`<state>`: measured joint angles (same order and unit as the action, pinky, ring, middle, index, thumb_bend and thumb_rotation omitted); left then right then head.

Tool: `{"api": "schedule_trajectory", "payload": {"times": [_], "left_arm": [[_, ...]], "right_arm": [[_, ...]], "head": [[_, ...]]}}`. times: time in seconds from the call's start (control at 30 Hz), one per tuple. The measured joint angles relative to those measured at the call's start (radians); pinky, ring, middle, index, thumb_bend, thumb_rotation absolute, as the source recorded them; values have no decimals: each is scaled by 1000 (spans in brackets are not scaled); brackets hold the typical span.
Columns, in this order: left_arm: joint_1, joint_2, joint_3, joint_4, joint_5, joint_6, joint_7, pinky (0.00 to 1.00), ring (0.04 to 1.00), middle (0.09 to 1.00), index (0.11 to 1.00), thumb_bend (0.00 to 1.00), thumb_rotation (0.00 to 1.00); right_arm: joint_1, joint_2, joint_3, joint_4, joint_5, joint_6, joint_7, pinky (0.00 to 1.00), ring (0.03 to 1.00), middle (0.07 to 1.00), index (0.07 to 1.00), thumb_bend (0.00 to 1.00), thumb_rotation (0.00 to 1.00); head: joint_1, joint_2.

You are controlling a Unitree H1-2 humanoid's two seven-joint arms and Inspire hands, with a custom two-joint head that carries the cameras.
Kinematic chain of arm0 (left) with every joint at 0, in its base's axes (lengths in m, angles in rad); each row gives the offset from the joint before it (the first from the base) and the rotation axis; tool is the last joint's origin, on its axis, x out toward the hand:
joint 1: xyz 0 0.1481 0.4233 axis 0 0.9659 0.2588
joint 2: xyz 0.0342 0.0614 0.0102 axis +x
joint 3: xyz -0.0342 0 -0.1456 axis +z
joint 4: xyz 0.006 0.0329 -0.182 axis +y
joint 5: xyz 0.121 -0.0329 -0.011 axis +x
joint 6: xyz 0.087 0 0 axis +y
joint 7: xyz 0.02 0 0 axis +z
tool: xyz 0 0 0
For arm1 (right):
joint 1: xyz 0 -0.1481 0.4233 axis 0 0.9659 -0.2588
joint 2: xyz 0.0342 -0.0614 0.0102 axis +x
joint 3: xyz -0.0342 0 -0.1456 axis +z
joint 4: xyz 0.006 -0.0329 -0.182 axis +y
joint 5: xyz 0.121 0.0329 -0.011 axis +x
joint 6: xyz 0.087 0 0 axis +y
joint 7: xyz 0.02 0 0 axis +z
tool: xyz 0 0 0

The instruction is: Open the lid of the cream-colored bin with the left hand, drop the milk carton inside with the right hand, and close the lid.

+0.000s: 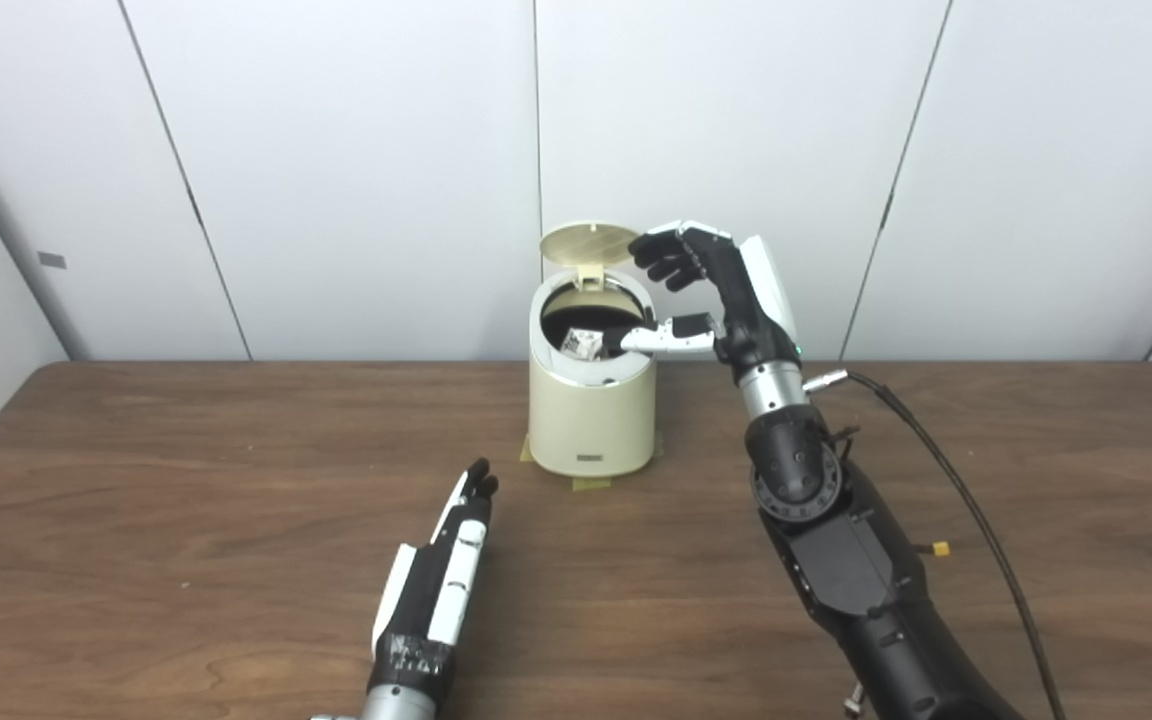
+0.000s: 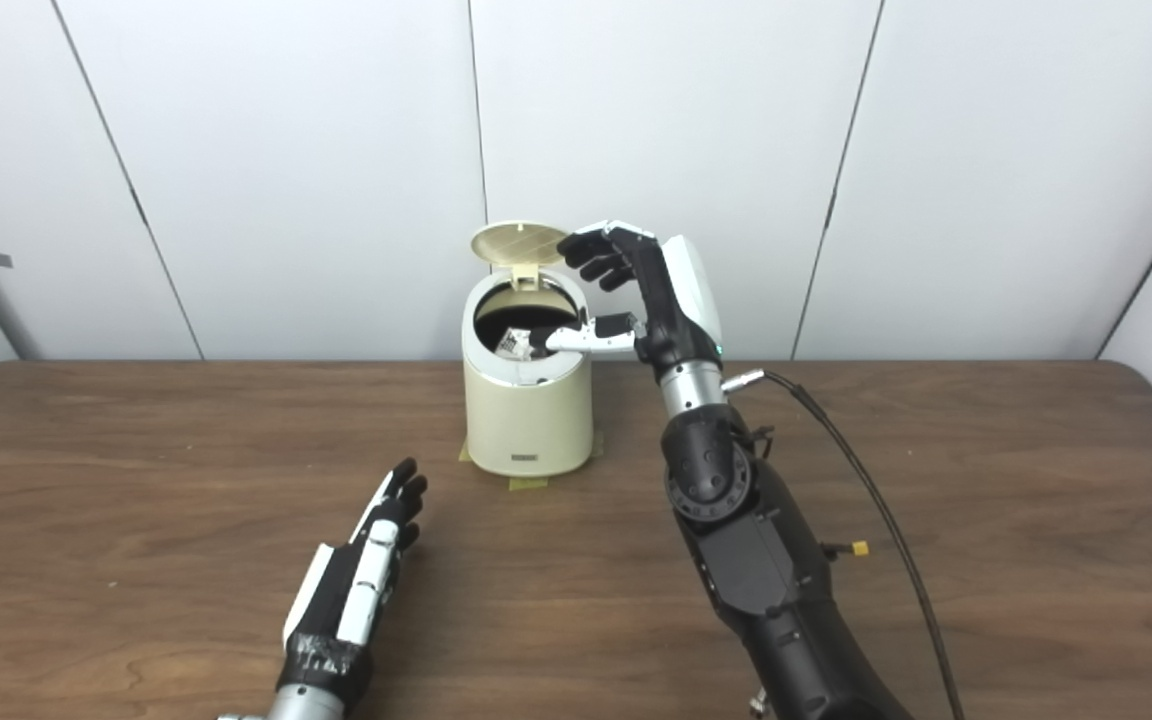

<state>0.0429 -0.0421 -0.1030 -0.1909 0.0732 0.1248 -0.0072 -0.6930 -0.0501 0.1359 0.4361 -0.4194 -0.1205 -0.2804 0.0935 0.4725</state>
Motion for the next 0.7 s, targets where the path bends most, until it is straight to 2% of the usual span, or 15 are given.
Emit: {"api": "schedule_trajectory", "payload": {"times": [0.13, 0.27, 0.33, 0.43, 0.53, 0.63, 0.67, 0.7], "left_arm": [[-14, 0, 29, 28, -8, -27, 3, 1000, 999, 971, 992, 544, 948], [-26, 0, 65, 36, -47, -37, 3, 1000, 995, 978, 998, 484, 921], [-33, 0, 84, 33, -78, -33, 4, 1000, 998, 988, 1000, 456, 944], [-49, -2, 117, 25, -120, -8, 6, 1000, 1000, 998, 1000, 475, 971], [-74, 9, 140, 13, -142, 32, 7, 1000, 1000, 996, 1000, 487, 993], [-114, 27, 155, -6, -146, 98, 8, 1000, 991, 983, 1000, 498, 988], [-134, 36, 163, -8, -151, 109, 7, 998, 987, 983, 1000, 505, 977], [-154, 44, 169, -8, -156, 120, 6, 997, 986, 983, 1000, 507, 973]], "right_arm": [[52, -2, -25, -88, 10, 26, 8, 391, 451, 492, 475, 526, 1], [93, -6, -65, -192, 43, 115, 42, 396, 453, 482, 479, 523, 0], [118, -9, -86, -237, 67, 155, 59, 402, 453, 478, 481, 523, 0], [171, -9, -125, -316, 119, 212, 92, 409, 458, 484, 483, 523, 0], [221, -9, -152, -359, 172, 237, 118, 401, 439, 488, 502, 521, 0], [278, -4, -182, -427, 261, 281, 161, 436, 429, 501, 513, 517, 0], [296, -3, -189, -446, 290, 292, 176, 471, 509, 500, 499, 519, 4], [317, -3, -193, -466, 311, 304, 188, 482, 537, 499, 494, 520, 5]], "head": [[6, -3], [-1, 0], [-3, -2], [-5, -3], [-8, -3], [-9, -2], [-6, -8], [-6, -8]]}}
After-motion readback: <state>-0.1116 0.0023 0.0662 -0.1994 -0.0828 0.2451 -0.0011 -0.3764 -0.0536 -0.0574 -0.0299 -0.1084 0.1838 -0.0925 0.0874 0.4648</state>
